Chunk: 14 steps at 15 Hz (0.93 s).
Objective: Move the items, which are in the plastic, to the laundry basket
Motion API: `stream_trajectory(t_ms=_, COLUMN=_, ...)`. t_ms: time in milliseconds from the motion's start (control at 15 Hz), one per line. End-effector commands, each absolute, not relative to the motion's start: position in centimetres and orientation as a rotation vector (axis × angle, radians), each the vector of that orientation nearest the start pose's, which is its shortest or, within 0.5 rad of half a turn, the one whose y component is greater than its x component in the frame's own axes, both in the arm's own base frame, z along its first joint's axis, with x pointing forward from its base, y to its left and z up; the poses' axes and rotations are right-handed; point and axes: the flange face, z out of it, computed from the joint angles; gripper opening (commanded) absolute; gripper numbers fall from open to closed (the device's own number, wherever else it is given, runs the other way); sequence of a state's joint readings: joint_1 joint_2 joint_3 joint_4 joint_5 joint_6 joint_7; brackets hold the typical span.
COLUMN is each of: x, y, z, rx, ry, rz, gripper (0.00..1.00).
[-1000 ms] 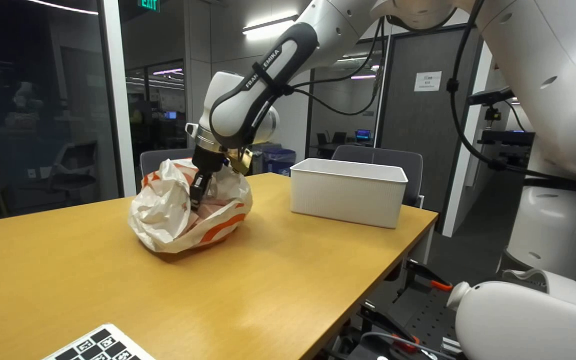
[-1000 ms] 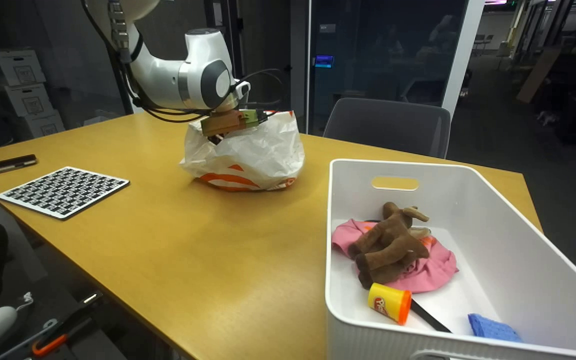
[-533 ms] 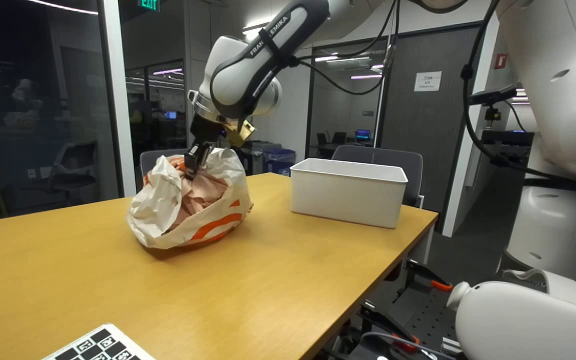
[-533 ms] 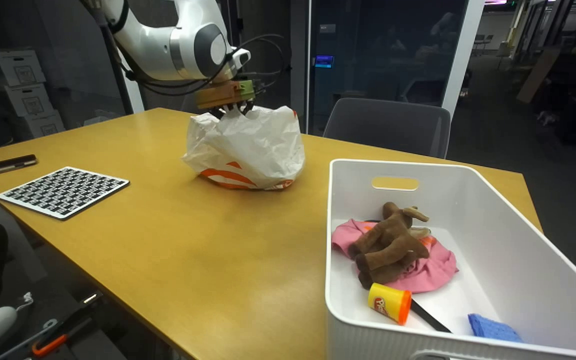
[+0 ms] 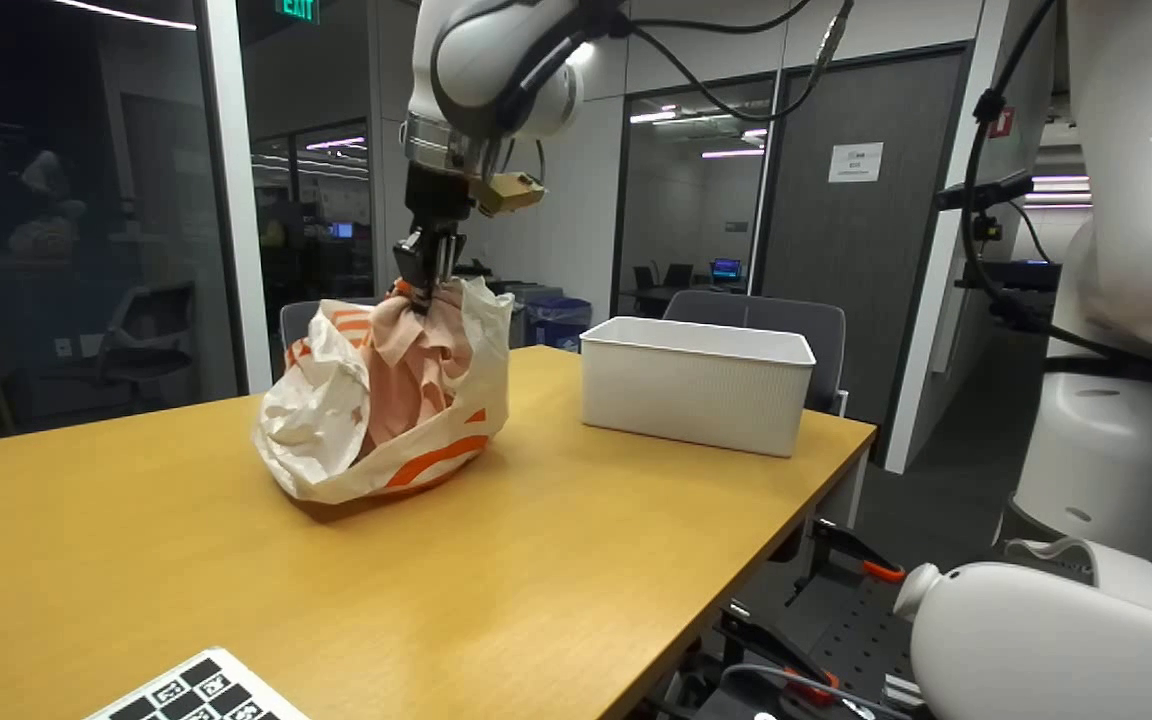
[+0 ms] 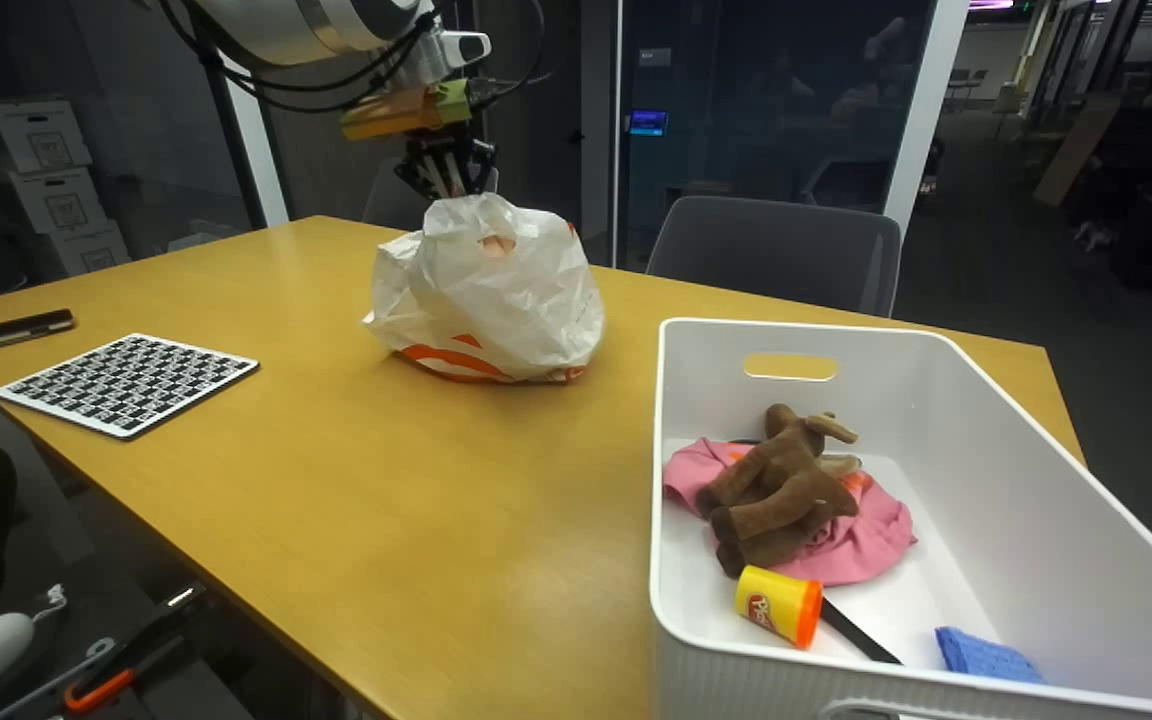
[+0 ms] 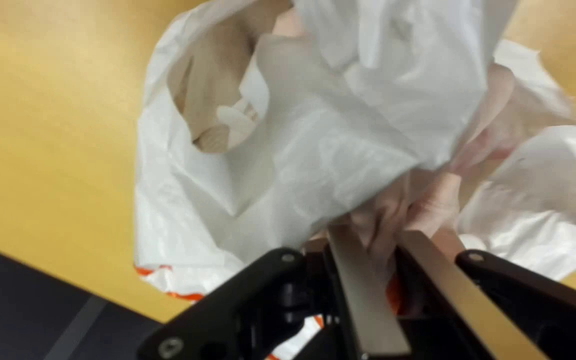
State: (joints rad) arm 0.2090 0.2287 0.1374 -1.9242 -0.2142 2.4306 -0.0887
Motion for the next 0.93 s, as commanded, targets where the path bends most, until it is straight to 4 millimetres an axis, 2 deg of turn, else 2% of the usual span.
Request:
stream_trajectory(t_ms=0, x=57.3, y=22.4, z=43.0, rx=-2.901, ry=-0.875, rz=-0.307, gripper=0.03)
stream_trajectory(t_ms=267, x=56.9, y=22.8, z=45.9, rx=-2.644, ry=-0.852, rz=-0.348, gripper=0.03)
stream_trajectory(t_ms=467, x=56.6, y=22.1, z=47.9, rx=-2.541, ry=-0.794, rz=-0.54, gripper=0.03)
stream_trajectory(t_ms=733, x=54.8, y=21.5, z=51.3, rx=-2.539, ry=-0.767, rz=-0.834, gripper=0.03)
stream_trajectory(t_ms=867, x=53.2, y=21.3, z=52.8, rx=-2.564, ry=-0.748, rz=-0.972, gripper=0.03)
